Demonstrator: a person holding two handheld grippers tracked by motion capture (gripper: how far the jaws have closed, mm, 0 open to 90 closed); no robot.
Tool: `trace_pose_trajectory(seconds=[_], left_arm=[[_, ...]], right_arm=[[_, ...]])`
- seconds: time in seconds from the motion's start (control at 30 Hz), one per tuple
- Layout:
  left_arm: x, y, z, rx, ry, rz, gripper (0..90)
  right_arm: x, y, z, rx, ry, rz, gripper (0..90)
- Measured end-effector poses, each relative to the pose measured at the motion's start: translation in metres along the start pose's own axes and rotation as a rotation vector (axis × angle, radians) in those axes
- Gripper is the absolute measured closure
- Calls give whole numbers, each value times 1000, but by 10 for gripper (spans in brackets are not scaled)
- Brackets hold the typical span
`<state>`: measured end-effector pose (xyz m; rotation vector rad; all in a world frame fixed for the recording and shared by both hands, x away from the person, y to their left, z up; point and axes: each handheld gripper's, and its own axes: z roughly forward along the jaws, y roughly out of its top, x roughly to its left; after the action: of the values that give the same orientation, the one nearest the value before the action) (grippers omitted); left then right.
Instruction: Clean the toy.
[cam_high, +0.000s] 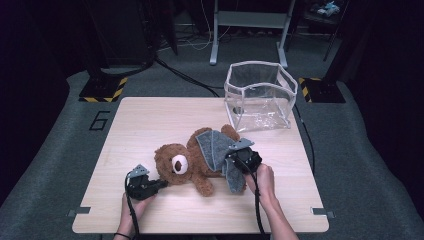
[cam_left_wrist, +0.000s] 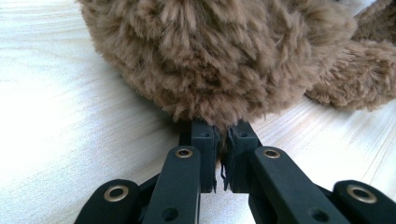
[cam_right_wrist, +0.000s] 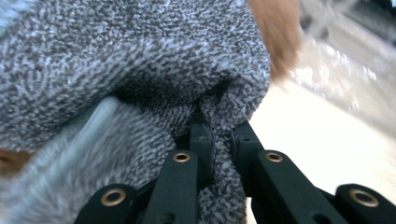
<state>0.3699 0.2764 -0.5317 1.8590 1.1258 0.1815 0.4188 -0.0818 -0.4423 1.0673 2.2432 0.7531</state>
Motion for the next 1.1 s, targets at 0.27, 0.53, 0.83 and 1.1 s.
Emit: trace_pose_trajectory(seconds=[0.27, 0.53, 0.83, 1.1], left_arm=[[0, 0, 0, -5, 0, -2, 845], [-1, 0, 0, 2, 10, -2, 845], [-2, 0, 1, -3, 17, -24, 845], [0, 0, 1, -3, 19, -27, 845]], right_arm=[[2, 0, -20, -86, 25, 19, 831], [63, 34, -62, -280, 145, -108, 831], [153, 41, -15, -205, 270, -297, 830], [154, 30, 2, -138, 231, -317, 831]])
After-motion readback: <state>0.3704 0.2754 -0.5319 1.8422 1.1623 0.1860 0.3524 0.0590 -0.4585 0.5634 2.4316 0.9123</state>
